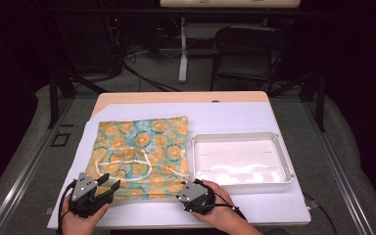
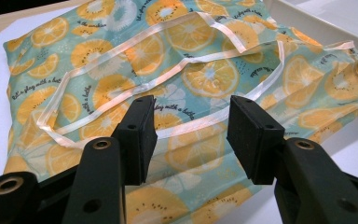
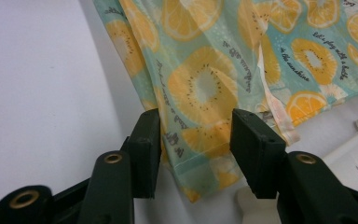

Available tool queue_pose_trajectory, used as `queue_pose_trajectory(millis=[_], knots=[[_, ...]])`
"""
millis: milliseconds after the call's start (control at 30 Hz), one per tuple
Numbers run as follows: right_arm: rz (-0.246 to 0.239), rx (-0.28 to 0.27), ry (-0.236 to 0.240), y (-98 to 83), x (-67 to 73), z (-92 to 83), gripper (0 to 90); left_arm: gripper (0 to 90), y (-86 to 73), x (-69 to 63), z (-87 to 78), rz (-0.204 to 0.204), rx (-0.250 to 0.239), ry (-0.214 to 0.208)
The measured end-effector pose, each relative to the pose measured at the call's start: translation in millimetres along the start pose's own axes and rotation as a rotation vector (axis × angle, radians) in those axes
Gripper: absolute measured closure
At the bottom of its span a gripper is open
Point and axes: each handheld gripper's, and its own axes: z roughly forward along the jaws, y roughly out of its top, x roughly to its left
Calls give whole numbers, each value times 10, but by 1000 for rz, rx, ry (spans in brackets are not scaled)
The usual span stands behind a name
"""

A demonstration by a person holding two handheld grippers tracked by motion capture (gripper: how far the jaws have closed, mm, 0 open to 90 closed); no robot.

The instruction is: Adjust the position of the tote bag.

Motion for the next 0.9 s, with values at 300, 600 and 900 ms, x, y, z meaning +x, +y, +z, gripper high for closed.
queue_pose_trajectory(millis=[300, 600, 900], knots=[[3, 27, -14, -1, -20, 26, 596, 518, -1, 1, -1, -3, -1, 2], [-11, 36, -34, -2, -11, 27, 691, 518, -2, 4, -1, -3, 0, 3], [36, -9, -35, 31, -60, -70, 891, 517, -2, 9, -7, -3, -1, 5]])
